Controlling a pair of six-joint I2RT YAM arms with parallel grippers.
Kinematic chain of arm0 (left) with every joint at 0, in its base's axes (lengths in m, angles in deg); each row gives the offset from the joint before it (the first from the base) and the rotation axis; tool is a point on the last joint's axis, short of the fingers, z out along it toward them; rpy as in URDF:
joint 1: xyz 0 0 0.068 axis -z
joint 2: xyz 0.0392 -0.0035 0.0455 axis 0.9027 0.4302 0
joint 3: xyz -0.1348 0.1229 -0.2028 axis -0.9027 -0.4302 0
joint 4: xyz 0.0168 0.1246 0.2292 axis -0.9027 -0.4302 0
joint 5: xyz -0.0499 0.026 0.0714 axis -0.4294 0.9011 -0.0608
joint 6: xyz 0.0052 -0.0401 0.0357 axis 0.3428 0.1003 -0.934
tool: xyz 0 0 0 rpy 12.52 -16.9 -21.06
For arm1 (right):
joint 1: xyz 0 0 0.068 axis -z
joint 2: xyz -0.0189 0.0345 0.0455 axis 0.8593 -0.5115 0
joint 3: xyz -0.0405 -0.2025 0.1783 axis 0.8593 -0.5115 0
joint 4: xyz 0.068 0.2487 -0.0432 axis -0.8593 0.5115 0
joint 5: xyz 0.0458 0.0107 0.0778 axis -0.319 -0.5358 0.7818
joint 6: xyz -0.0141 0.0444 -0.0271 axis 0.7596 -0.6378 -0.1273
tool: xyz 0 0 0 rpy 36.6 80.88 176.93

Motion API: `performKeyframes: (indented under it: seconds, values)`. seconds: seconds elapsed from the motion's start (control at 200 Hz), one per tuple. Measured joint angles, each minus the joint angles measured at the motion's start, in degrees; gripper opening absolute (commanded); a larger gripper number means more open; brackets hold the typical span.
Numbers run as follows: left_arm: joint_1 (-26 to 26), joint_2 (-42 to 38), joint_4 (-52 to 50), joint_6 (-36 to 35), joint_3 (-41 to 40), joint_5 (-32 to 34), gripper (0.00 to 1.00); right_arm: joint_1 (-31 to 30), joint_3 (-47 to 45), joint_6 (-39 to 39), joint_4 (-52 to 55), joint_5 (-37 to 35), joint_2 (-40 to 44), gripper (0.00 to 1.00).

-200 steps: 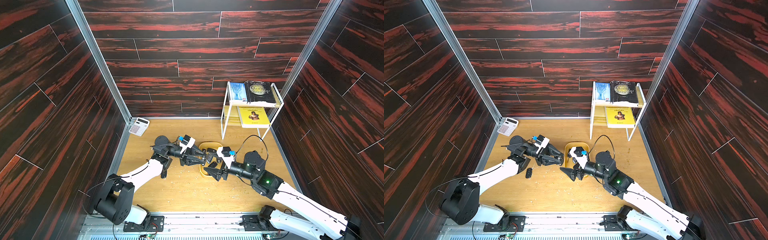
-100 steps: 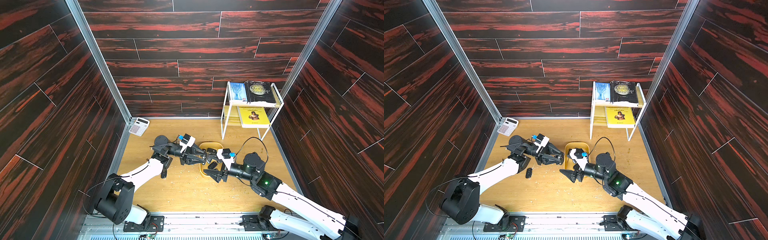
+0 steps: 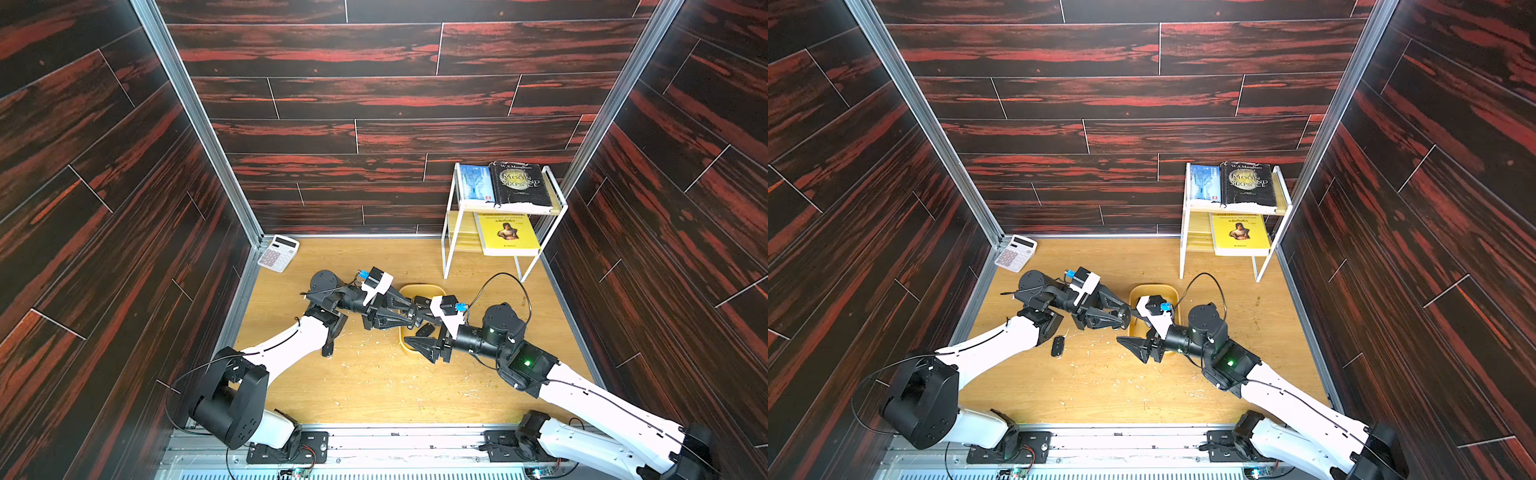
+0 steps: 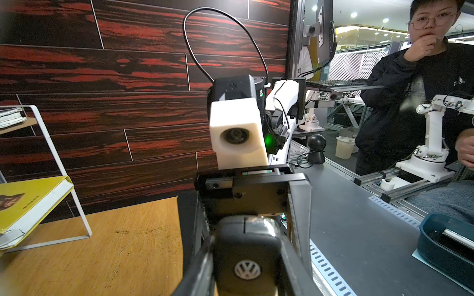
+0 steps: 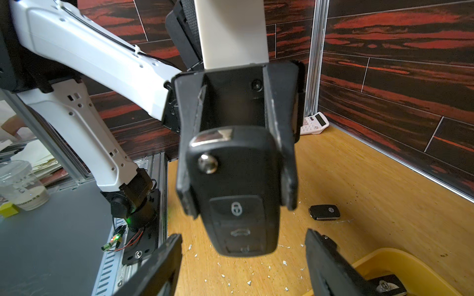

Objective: Place the car key into the storage box
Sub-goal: Pick up the car key from the center of the board.

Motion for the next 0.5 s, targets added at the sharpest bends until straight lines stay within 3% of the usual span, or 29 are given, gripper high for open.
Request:
performKeyframes:
  seconds: [0.501]
  values:
    - [-0.52, 0.0, 1.88, 0.17, 0.0, 0.81, 0.08, 0.0, 1.27, -0.63, 0.35, -0.42, 1.53, 0.84]
